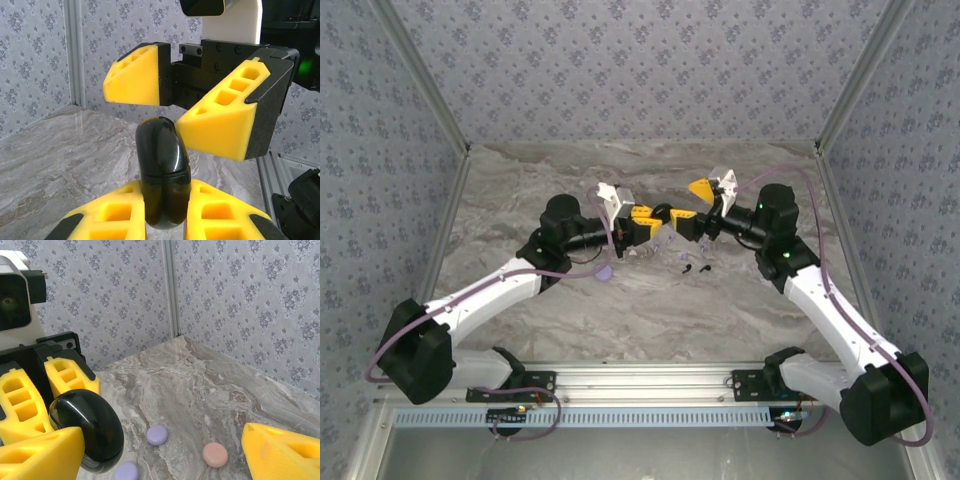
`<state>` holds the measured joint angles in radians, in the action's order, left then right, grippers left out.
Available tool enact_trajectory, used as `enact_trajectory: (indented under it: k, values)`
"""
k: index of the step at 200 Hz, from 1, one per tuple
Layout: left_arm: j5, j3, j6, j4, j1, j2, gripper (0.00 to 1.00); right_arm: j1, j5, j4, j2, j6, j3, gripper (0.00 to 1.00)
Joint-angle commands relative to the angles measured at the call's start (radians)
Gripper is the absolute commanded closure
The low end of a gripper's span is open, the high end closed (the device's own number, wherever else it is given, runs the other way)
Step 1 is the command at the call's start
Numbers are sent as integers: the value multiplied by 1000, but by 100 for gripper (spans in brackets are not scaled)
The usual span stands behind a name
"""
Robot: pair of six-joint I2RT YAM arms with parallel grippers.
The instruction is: Insert wireless bluetooth earbuds into charging case
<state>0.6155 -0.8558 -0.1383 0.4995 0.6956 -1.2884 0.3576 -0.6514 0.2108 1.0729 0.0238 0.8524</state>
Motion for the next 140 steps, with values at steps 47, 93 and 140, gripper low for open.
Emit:
enact_trajectory:
  k: [47,93,140]
  values:
    - [48,-25,37,24,11,20,99,-2,0,-26,77,15,91,16]
    - [1,-26,84,-35,25,32,100,-18,11,-74,35,21,106,14]
    - [-83,34,105,-30,34,74,100,-61,249,-347,-109,102,112,4]
